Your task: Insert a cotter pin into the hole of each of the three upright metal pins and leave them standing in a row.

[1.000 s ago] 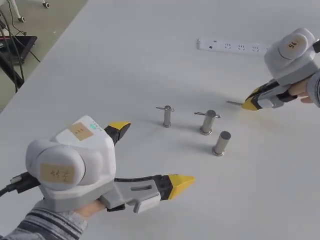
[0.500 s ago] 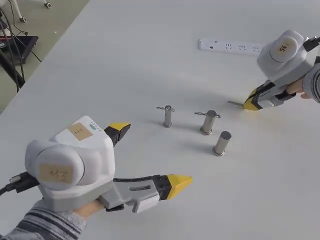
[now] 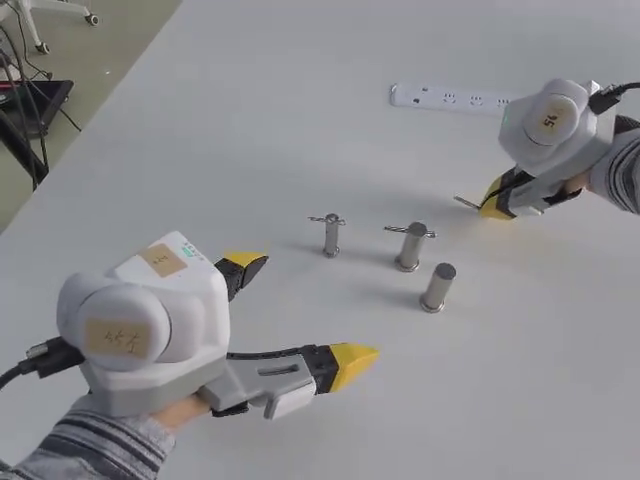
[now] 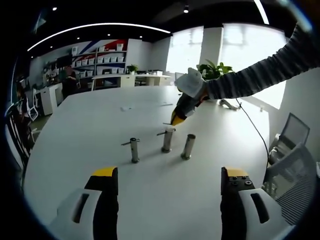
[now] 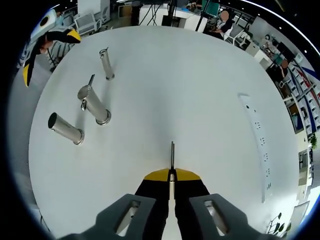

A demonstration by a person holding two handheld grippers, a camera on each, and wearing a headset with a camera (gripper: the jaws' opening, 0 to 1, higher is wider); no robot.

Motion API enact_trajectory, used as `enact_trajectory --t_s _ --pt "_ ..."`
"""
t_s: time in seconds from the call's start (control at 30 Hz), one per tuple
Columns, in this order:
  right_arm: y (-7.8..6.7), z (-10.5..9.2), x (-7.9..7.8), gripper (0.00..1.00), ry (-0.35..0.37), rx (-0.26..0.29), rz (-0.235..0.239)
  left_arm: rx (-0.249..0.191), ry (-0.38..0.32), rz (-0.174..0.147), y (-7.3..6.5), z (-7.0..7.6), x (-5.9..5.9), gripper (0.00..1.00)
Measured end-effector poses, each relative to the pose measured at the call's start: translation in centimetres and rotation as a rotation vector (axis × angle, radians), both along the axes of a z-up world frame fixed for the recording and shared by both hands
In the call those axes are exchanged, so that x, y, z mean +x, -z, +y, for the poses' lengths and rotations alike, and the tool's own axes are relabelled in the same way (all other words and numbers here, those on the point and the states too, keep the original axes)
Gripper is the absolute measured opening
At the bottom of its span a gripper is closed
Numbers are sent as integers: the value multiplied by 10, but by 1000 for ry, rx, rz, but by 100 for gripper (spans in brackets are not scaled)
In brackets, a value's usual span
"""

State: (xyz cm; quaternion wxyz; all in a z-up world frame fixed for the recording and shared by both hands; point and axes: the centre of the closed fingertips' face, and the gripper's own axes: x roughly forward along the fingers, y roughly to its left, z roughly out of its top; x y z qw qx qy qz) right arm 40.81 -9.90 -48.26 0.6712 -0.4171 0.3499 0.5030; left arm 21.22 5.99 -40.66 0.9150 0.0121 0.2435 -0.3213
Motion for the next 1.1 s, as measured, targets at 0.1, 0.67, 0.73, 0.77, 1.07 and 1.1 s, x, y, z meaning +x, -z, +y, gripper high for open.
enact_trajectory --t_s 0.1,0.67,0.73,0.77,1.07,1.1 --pt "-12 2 -5 0 -8 22 -46 -1 10 -3 -2 -3 1 81" --pt "-65 31 -58 0 -141 148 -213 -118 75 -2 -38 -41 27 60" --pt "-72 37 -69 0 -161 161 -220 -124 78 7 -39 -46 29 58" --pt "-76 40 -76 0 -175 169 -227 -123 84 12 -39 -48 29 56" --pt "-90 58 -106 0 -280 204 -276 -214 74 111 -41 -58 33 41" --pt "-92 59 -110 0 -286 205 -278 -222 72 116 -41 -58 34 40"
